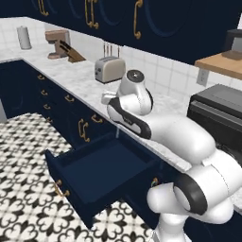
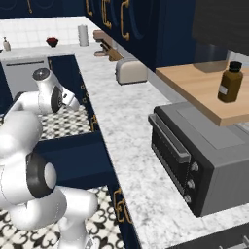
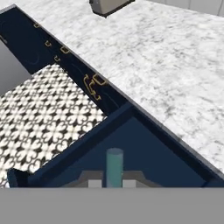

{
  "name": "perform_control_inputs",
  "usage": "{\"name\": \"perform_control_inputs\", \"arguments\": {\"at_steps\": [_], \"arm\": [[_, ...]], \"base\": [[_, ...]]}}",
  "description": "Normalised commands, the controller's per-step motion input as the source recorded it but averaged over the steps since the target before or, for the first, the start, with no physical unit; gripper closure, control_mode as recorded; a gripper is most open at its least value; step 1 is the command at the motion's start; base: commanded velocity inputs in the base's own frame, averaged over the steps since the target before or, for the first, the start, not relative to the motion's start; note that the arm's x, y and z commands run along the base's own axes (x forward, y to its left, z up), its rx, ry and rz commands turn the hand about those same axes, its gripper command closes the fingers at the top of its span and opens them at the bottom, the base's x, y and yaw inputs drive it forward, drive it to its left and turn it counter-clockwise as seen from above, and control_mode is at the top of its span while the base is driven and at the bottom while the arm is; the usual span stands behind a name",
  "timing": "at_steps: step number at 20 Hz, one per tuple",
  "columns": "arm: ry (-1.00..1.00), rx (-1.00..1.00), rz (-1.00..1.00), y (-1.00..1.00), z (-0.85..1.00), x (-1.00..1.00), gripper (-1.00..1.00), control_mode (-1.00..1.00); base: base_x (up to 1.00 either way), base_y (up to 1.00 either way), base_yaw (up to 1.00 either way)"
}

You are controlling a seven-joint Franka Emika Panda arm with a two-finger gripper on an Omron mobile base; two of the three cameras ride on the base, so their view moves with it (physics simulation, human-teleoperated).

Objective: Take a straw from the drawer in front and place it inside the glass cup on the dining counter.

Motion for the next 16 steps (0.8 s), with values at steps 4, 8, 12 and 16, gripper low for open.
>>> {"name": "perform_control_inputs", "arguments": {"at_steps": [4, 8, 12, 16], "arm": [[0.00, 0.00, 0.00, 0.00, 0.00, 0.00, 1.00, 1.00], [0.00, 0.00, 0.00, 0.00, 0.00, 0.00, 1.00, 1.00], [0.00, 0.00, 0.00, 0.00, 0.00, 0.00, 1.00, 1.00], [0.00, 0.00, 0.00, 0.00, 0.00, 0.00, 1.00, 1.00]], "base": [[-1.00, 0.05, 0.09], [-0.99, 0.48, 0.52], [-0.69, 0.77, 0.75], [-0.39, 0.86, 0.70]]}}
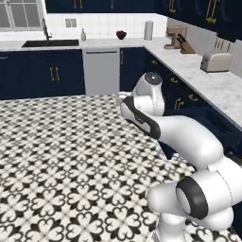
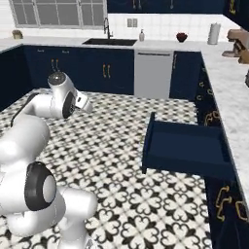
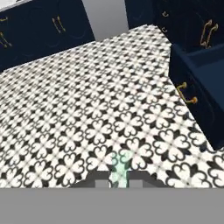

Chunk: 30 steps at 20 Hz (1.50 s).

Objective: Take a straw from the drawer in front and place it inside the glass cup on the dining counter.

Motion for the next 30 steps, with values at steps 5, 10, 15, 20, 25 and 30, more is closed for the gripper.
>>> {"name": "perform_control_inputs", "arguments": {"at_steps": [5, 10, 15, 20, 25, 30], "arm": [[0.00, 0.00, 0.00, 0.00, 0.00, 0.00, 1.00, 1.00], [0.00, 0.00, 0.00, 0.00, 0.00, 0.00, 1.00, 1.00], [0.00, 0.00, 0.00, 0.00, 0.00, 0.00, 1.00, 1.00], [0.00, 0.00, 0.00, 0.00, 0.00, 0.00, 1.00, 1.00], [0.00, 0.00, 0.00, 0.00, 0.00, 0.00, 1.00, 1.00], [0.00, 0.00, 0.00, 0.00, 0.00, 0.00, 1.00, 1.00]], "base": [[-0.06, 0.90, 0.56], [0.11, 0.99, 0.45], [0.23, 1.00, 0.34], [0.21, 1.00, 0.26], [0.15, 1.00, 0.09], [0.25, 1.00, -0.01]]}}
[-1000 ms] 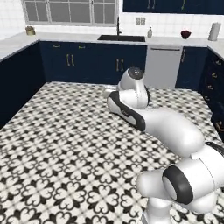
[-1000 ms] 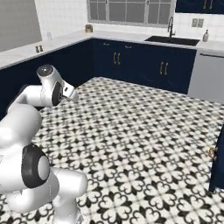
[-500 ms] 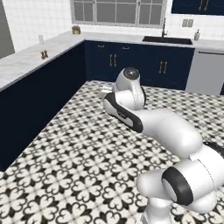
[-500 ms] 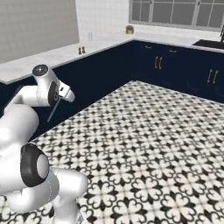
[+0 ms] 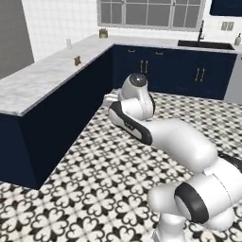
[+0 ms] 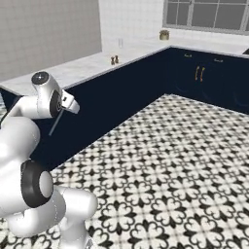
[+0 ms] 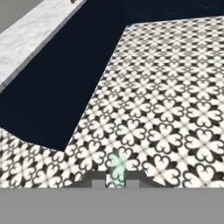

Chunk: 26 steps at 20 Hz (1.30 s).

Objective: Take a straw from the drawer in front and place it inside the glass cup on the dining counter.

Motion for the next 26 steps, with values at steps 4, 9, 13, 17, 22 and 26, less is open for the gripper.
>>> {"name": "perform_control_inputs", "arguments": {"at_steps": [4, 9, 13, 17, 22, 26], "arm": [[0.00, 0.00, 0.00, 0.00, 0.00, 0.00, 1.00, 1.00], [0.00, 0.00, 0.00, 0.00, 0.00, 0.00, 1.00, 1.00], [0.00, 0.00, 0.00, 0.00, 0.00, 0.00, 1.00, 1.00], [0.00, 0.00, 0.00, 0.00, 0.00, 0.00, 1.00, 1.00], [0.00, 0.00, 0.00, 0.00, 0.00, 0.00, 1.00, 1.00], [0.00, 0.00, 0.00, 0.00, 0.00, 0.00, 1.00, 1.00]], "base": [[0.36, 1.00, -0.06], [0.34, 1.00, -0.10], [0.29, 1.00, -0.13], [0.19, 1.00, -0.18], [0.12, 1.00, -0.21], [0.07, 1.00, -0.22]]}}
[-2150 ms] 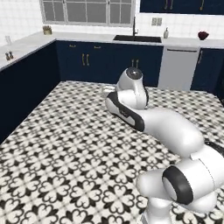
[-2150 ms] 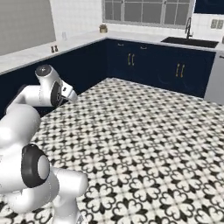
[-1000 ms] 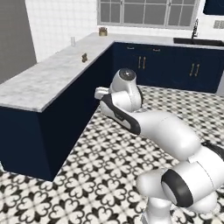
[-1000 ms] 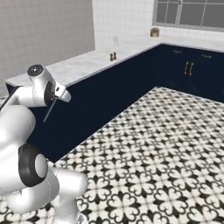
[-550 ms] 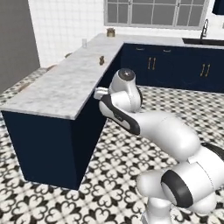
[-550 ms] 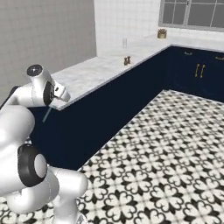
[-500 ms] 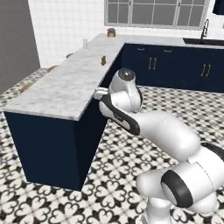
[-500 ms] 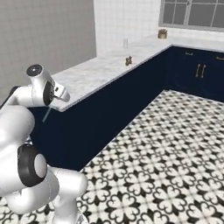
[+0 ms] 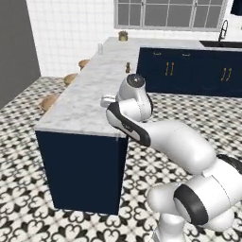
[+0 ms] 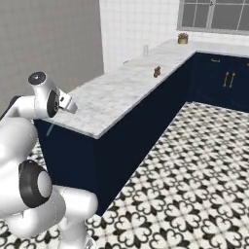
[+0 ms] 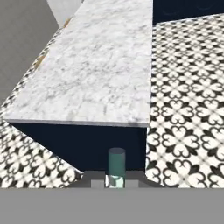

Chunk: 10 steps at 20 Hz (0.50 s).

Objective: Take a straw from the drawer in front and place it inside the glass cup on the dining counter.

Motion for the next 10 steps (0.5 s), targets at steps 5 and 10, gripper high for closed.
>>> {"name": "perform_control_inputs", "arguments": {"at_steps": [5, 10], "arm": [[0.00, 0.00, 0.00, 0.00, 0.00, 0.00, 1.00, 1.00], [0.00, 0.00, 0.00, 0.00, 0.00, 0.00, 1.00, 1.00]], "base": [[0.00, 1.00, -0.24], [0.00, 1.00, -0.25]]}}
